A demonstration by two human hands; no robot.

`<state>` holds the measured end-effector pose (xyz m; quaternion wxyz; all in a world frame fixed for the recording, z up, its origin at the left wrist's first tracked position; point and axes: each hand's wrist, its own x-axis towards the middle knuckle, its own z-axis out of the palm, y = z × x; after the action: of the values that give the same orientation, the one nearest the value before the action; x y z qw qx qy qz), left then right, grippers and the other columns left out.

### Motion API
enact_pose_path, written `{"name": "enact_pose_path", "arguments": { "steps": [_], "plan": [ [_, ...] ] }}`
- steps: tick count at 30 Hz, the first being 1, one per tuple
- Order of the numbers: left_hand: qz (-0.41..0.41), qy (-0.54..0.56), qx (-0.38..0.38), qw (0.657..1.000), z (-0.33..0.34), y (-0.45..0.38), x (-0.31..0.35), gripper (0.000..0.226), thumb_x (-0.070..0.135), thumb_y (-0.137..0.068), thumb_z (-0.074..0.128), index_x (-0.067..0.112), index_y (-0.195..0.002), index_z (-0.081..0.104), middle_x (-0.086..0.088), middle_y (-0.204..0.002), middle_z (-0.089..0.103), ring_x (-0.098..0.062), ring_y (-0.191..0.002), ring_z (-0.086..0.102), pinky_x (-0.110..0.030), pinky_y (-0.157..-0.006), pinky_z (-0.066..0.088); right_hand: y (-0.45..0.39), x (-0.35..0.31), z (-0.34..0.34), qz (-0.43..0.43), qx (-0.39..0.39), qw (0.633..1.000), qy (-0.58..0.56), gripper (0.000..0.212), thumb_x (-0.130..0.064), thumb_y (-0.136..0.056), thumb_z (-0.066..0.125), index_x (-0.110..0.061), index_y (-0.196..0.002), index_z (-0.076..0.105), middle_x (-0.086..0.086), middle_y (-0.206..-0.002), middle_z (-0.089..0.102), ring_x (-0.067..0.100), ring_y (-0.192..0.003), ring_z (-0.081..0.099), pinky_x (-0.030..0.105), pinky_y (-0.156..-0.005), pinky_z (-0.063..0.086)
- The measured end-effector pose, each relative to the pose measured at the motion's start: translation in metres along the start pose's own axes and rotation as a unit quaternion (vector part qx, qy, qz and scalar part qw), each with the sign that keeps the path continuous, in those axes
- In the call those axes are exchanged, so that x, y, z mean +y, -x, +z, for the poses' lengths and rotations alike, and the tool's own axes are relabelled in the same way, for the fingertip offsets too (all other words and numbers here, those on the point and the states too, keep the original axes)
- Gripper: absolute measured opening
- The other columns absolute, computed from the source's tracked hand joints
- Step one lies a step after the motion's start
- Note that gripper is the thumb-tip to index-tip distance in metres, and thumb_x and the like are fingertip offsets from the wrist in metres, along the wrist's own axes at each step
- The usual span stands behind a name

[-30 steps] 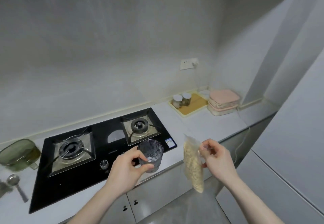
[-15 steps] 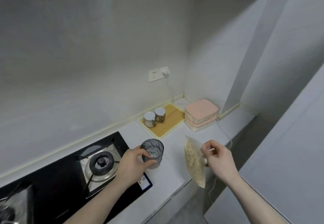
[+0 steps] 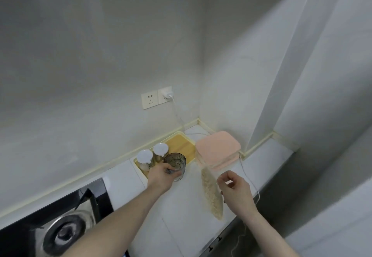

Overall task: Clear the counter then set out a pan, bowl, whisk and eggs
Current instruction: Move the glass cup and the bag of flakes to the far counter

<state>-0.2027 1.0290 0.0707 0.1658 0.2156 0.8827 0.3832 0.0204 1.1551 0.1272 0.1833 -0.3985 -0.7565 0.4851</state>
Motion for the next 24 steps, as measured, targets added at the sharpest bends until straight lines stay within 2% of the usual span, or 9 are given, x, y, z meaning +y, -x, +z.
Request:
{"name": "enact_pose_path", "arguments": {
  "steps": [4, 7, 10, 13, 16, 20, 24],
  "plan": [
    [-0.038, -0.036, -0.006, 0.999, 0.027, -0.048, 0.013, 0.028, 0.052, -0.072, 0.081, 0.031, -0.09, 0.078, 0.011, -0.099, 0.07, -0.014, -0.093, 0.065, -0.028, -0.071, 0.054, -0.042, 0.009, -0.002, 0.019, -0.028, 0.999, 0.004, 0.016, -0.027, -0.093, 0.061, -0.028, -0.077, 0.064, -0.007, -0.081, 0.068, 0.021, -0.075, 0.07, 0.042, -0.071, 0.06],
    [-0.045, -0.049, -0.014, 0.998, 0.043, -0.08, 0.021, 0.026, 0.049, -0.074, 0.08, 0.027, -0.088, 0.079, 0.007, -0.095, 0.072, -0.016, -0.088, 0.066, -0.03, -0.072, 0.057, -0.07, 0.014, -0.005, 0.025, -0.04, 0.999, 0.011, 0.012, -0.031, -0.094, 0.061, -0.031, -0.082, 0.062, -0.009, -0.087, 0.068, 0.017, -0.08, 0.071, 0.039, -0.077, 0.062],
    [-0.054, -0.047, -0.019, 0.997, 0.054, -0.105, 0.028, 0.024, 0.044, -0.077, 0.08, 0.023, -0.089, 0.079, 0.005, -0.089, 0.071, -0.017, -0.083, 0.064, -0.026, -0.068, 0.052, -0.089, 0.022, -0.003, 0.033, -0.048, 0.998, 0.016, 0.014, -0.03, -0.095, 0.062, -0.034, -0.081, 0.06, -0.009, -0.086, 0.067, 0.016, -0.078, 0.071, 0.037, -0.078, 0.061],
    [-0.06, -0.046, -0.02, 0.997, 0.063, -0.124, 0.033, 0.021, 0.043, -0.077, 0.079, 0.023, -0.081, 0.075, 0.003, -0.082, 0.068, -0.016, -0.075, 0.059, -0.024, -0.063, 0.045, -0.1, 0.03, 0.004, 0.048, -0.057, 0.997, 0.004, 0.008, -0.032, -0.094, 0.063, -0.032, -0.086, 0.063, -0.008, -0.086, 0.069, 0.016, -0.078, 0.071, 0.041, -0.079, 0.061],
    [-0.073, -0.071, -0.027, 0.994, 0.07, -0.147, 0.033, 0.028, 0.049, -0.077, 0.076, 0.023, -0.088, 0.074, 0.002, -0.086, 0.067, -0.019, -0.08, 0.061, -0.027, -0.067, 0.048, -0.109, 0.034, 0.008, 0.066, -0.07, 0.995, -0.002, 0.003, -0.028, -0.095, 0.064, -0.031, -0.095, 0.064, -0.007, -0.09, 0.07, 0.014, -0.081, 0.071, 0.039, -0.081, 0.062],
    [-0.092, -0.093, -0.033, 0.991, 0.079, -0.175, 0.029, 0.034, 0.059, -0.072, 0.073, 0.026, -0.08, 0.07, 0.006, -0.079, 0.068, -0.02, -0.081, 0.065, -0.03, -0.069, 0.054, -0.116, 0.035, 0.012, 0.086, -0.072, 0.993, -0.038, 0.005, -0.022, -0.097, 0.064, -0.021, -0.091, 0.065, 0.002, -0.079, 0.073, 0.02, -0.076, 0.072, 0.044, -0.075, 0.062],
    [-0.101, -0.111, -0.029, 0.988, 0.089, -0.195, 0.019, 0.031, 0.056, -0.071, 0.073, 0.027, -0.084, 0.074, 0.005, -0.077, 0.069, -0.02, -0.075, 0.065, -0.033, -0.069, 0.059, -0.124, 0.039, 0.018, 0.094, -0.085, 0.991, -0.033, 0.007, -0.024, -0.097, 0.063, -0.022, -0.091, 0.065, 0.003, -0.077, 0.074, 0.02, -0.076, 0.072, 0.045, -0.079, 0.061]
  ]
}}
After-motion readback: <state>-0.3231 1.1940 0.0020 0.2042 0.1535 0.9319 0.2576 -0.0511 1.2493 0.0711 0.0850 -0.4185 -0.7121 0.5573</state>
